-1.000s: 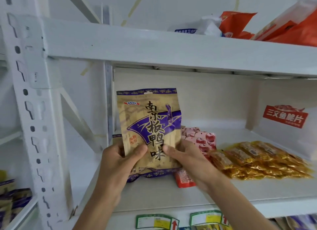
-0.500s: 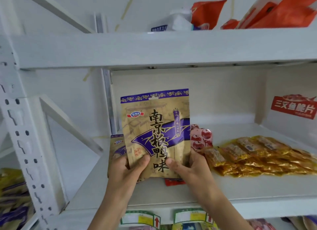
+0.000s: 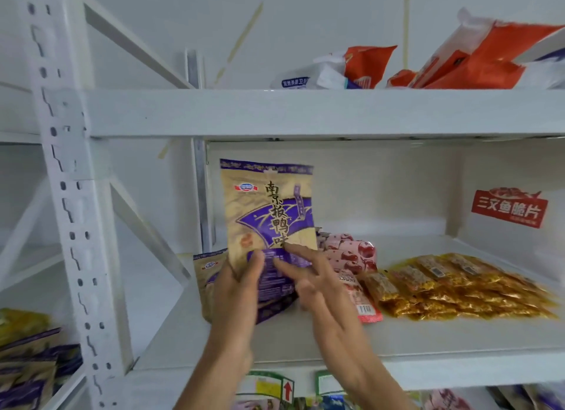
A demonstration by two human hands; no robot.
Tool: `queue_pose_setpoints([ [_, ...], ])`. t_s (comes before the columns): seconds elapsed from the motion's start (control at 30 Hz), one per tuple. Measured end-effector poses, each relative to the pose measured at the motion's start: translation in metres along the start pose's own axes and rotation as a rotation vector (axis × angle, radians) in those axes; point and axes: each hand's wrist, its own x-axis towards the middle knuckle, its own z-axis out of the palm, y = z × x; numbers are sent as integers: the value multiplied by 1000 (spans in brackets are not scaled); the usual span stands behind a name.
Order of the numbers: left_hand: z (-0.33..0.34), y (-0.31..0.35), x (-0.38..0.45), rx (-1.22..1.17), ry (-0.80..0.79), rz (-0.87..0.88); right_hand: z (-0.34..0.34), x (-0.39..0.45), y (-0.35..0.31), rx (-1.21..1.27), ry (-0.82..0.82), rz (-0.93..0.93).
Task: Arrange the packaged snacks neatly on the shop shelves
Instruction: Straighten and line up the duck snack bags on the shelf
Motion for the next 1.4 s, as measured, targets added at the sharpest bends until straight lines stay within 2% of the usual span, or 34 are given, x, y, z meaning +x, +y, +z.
queue_pose_setpoints([
  [0.07,-15,0,6,-87,-22,-114,-9,-2,10,-179,144,47],
  [0.13,-24,0,10,-148,-93,-175,-13,-4,21,-328,200,117],
  [0.17,-26,-1,11,-140,-109,-190,-13,-4,24,-317,170,168],
  [0.23,-30,-5,12,-119,-126,-175,-9,-5,24,-81,84,286],
  [0.33,-30,-12,9,-120,-110,-171,-3,-8,32,224,105,361],
  [0.87,-37,-23,2,-180,-120,-225,-9,-3,36,271,48,429],
  [1.0,-35,-25,0,-57,-111,-148,-12,0,37,308,69,396],
  [1.07,-34,-26,-7,133,-47,39,-14,1,39,327,125,372],
  [1.13,-33,-24,-18,199,93,265,-15,3,41,303,195,345],
  [1.2,-29,-18,-26,317,169,401,-14,5,39,195,271,332],
  [1.23,-26,-13,-28,373,139,415,-12,6,35,108,304,307],
  [1.3,-16,-4,-26,356,-4,289,-5,9,26,-75,291,185],
  [1.33,-13,-1,-23,308,-47,206,1,8,21,-163,215,82],
  [1.4,-14,3,-17,219,-49,135,13,2,12,-316,-53,-137],
])
